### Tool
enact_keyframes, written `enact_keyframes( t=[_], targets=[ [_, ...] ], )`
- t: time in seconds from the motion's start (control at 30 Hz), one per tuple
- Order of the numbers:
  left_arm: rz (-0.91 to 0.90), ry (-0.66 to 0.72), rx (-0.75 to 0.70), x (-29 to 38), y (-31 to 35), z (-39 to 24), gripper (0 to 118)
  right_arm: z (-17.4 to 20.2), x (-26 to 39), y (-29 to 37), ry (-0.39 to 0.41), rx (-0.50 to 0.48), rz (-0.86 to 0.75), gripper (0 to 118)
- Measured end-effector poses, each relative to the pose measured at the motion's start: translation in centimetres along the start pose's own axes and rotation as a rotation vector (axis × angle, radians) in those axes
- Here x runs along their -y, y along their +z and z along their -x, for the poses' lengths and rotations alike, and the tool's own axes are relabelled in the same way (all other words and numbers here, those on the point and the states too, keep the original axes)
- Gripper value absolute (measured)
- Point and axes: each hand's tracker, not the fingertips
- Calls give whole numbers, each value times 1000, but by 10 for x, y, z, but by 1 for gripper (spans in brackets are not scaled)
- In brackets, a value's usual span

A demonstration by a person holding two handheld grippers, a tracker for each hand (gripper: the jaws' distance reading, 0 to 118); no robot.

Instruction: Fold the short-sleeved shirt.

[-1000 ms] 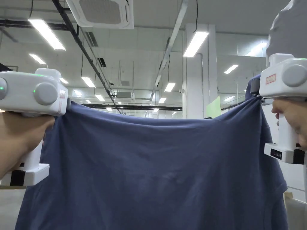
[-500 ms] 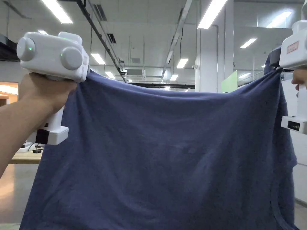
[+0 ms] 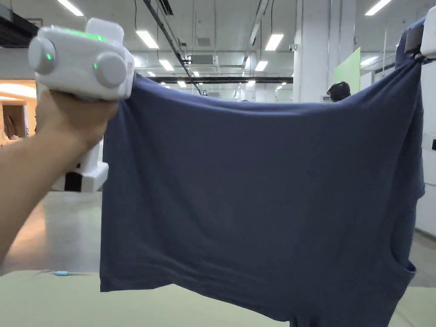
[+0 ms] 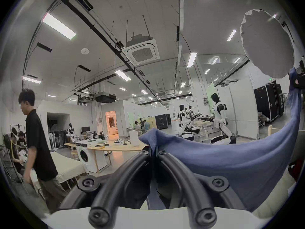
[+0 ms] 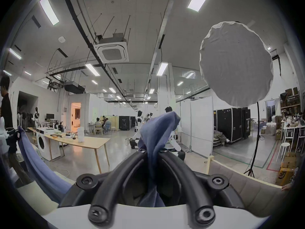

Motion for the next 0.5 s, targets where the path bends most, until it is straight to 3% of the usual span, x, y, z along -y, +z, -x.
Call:
enact_keyframes(
  t=[0.2, 0.5],
  targets=[
    [83, -4, 30, 60, -13, -2, 1, 4, 56, 1, 3, -16, 83, 8],
    [225, -60, 72, 132, 48, 6, 1, -8, 122, 44, 12, -45, 201, 8]
  ],
)
